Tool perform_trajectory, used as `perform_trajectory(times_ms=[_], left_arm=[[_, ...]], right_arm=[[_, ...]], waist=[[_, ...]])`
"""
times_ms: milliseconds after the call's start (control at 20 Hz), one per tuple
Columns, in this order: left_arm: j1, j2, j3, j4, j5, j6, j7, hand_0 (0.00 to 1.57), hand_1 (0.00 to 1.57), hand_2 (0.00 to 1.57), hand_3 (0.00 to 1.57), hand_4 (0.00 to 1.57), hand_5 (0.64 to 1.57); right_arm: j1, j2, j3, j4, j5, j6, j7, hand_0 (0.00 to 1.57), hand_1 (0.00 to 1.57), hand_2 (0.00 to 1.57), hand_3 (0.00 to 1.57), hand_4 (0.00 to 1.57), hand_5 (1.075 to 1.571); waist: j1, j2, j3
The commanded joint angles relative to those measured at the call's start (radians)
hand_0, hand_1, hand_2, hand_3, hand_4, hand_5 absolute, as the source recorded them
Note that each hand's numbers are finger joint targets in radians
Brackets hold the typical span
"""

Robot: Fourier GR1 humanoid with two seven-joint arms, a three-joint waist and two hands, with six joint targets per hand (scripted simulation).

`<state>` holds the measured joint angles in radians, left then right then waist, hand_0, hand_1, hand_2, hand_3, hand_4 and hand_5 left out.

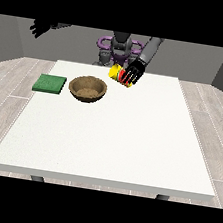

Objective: Pick the cup and pour the ball into the bowl, then pick the bowl and place it on the pad

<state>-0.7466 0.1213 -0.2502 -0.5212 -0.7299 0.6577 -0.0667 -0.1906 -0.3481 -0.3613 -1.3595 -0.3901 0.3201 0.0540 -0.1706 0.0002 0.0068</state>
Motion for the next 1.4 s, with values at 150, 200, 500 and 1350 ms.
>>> perform_trajectory(times_ms=[150,200,500,1350], left_arm=[[-0.114,-0.118,-0.156,0.071,-0.245,-0.048,0.340,1.36,1.36,1.57,1.57,1.47,1.531],[-0.167,-0.119,-0.180,0.052,-0.253,-0.128,0.381,1.36,1.36,1.57,1.57,1.47,1.531],[-0.258,-0.121,-0.331,0.064,-0.415,-0.232,0.602,1.37,1.37,1.57,1.57,1.31,1.563],[-0.269,-0.120,-0.501,-0.145,-0.559,-0.663,0.626,0.00,0.00,1.06,1.55,1.11,1.570]], right_arm=[[0.027,-0.041,-0.042,0.136,-0.002,0.068,-0.065,0.00,0.00,0.00,0.00,0.68,1.559],[0.023,-0.058,-0.058,0.181,-0.010,0.080,-0.062,0.00,0.00,0.00,0.00,0.68,1.556],[-0.032,-0.082,-0.054,0.233,-0.009,0.095,-0.056,0.00,0.00,0.00,0.15,0.70,1.557],[-0.094,-0.029,0.001,0.264,0.036,0.013,-0.026,0.00,0.00,0.00,0.14,0.73,1.546]], waist=[[0.042,-0.036,-0.0054],[0.059,-0.075,-0.0048],[0.037,-0.074,-0.0045],[0.058,-0.111,-0.0068]])
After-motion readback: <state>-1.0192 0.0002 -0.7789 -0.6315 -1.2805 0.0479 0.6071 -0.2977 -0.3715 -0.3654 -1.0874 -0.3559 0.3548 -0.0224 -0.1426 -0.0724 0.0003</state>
